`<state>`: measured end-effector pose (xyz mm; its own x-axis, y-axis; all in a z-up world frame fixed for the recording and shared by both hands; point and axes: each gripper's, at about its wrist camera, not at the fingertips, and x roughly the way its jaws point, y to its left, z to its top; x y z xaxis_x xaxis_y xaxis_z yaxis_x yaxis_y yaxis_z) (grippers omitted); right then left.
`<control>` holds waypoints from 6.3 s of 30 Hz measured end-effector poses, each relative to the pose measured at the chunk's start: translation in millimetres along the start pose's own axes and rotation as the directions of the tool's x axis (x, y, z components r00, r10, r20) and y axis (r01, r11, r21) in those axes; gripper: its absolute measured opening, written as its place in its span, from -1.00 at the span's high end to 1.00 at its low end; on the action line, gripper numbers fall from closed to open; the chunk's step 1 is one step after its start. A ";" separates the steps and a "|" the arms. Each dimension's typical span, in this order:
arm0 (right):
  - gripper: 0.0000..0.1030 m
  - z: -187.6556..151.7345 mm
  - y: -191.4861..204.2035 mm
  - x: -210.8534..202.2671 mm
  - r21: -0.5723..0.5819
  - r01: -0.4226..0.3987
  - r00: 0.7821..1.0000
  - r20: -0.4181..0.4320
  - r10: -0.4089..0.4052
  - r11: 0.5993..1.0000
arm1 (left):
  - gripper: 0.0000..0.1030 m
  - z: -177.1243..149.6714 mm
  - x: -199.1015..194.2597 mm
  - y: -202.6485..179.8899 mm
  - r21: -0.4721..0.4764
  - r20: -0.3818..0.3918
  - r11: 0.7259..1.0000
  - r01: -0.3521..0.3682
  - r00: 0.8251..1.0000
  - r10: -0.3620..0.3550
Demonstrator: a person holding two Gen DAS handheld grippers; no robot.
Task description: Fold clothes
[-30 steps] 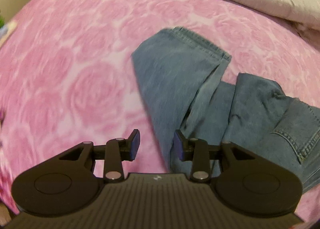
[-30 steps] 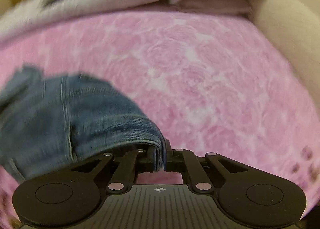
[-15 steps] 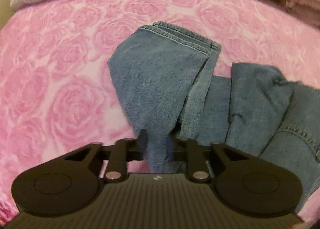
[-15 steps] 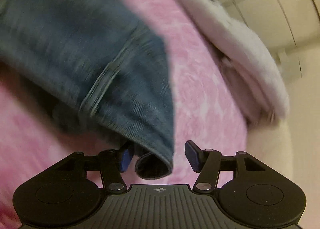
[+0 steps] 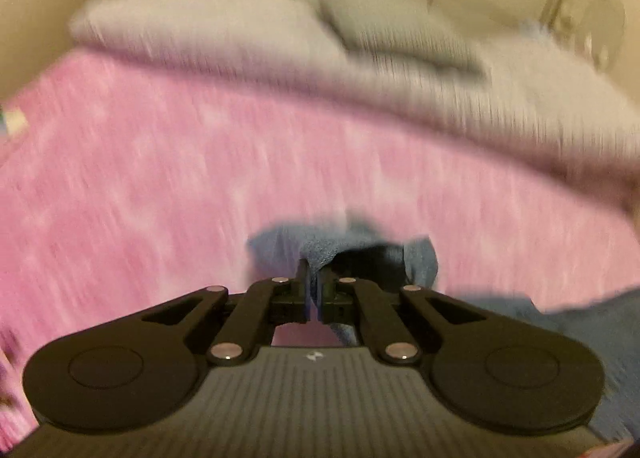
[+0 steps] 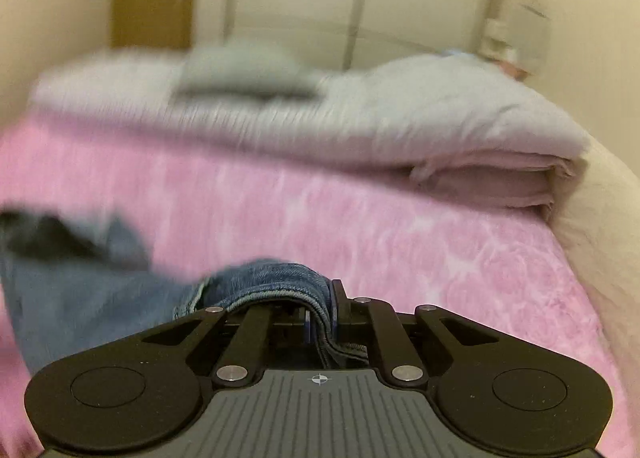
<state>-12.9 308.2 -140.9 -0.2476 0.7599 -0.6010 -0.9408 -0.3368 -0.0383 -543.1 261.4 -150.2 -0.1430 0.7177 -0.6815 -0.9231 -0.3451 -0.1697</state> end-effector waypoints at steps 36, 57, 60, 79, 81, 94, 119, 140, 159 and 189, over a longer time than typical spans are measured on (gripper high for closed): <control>0.07 -241.1 -87.3 -78.2 0.876 0.394 0.878 -0.449 0.168 0.279 | 0.80 -156.0 -33.4 48.2 -0.030 -0.464 0.999 -0.046 0.885 0.027; 1.00 -156.0 -91.1 -84.3 0.633 0.261 0.960 -0.247 -0.130 0.729 | 0.80 -160.3 -31.3 18.1 0.020 -0.490 0.999 0.033 0.871 -0.019; 1.00 -133.3 -143.4 -109.5 0.608 0.394 0.919 -0.233 -0.319 0.690 | 0.80 -163.4 -32.4 23.0 0.007 -0.491 1.000 0.022 0.871 -0.016; -0.36 -271.1 -62.9 -57.4 0.916 0.272 0.906 -0.348 0.242 0.296 | 0.79 -176.9 -31.7 15.7 -0.013 -0.523 1.000 0.018 0.852 -0.022; 0.12 -275.0 -58.9 -49.9 0.915 0.271 0.914 -0.341 0.217 0.299 | 0.79 -178.9 -31.0 12.1 -0.009 -0.527 1.000 0.026 0.849 -0.026; 0.82 -134.0 -68.5 -102.1 0.652 0.129 0.989 -0.137 -0.051 0.747 | 0.78 -169.3 -35.8 10.8 -0.014 -0.500 1.000 0.019 0.866 -0.023; -0.21 -268.6 -2.2 -75.1 0.945 0.314 0.942 -0.298 -0.152 0.093 | 0.51 -108.1 64.6 251.0 -0.362 -0.398 0.897 -0.254 0.912 0.097; 0.81 -233.4 -12.2 -97.5 0.903 0.343 0.933 -0.297 -0.204 0.259 | 0.89 -64.3 -2.9 257.3 -0.194 -0.160 0.961 -0.196 0.973 0.167; 0.71 -250.6 -12.8 -77.1 0.695 0.589 0.792 -0.598 -0.124 0.412 | 0.60 -167.0 -32.7 321.9 -0.091 -0.317 0.901 -0.423 0.870 0.377; 0.70 -156.5 95.2 -67.1 0.429 0.325 0.762 -0.646 0.035 0.842 | 0.59 -151.3 -78.5 118.2 0.220 -0.485 0.959 -0.181 0.832 0.269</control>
<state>-49.6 138.2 -229.2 -0.0719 0.2080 -0.9755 -0.9726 0.2023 0.1149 -587.0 72.8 -224.5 -0.1938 0.2107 -0.9581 -0.9373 -0.3281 0.1175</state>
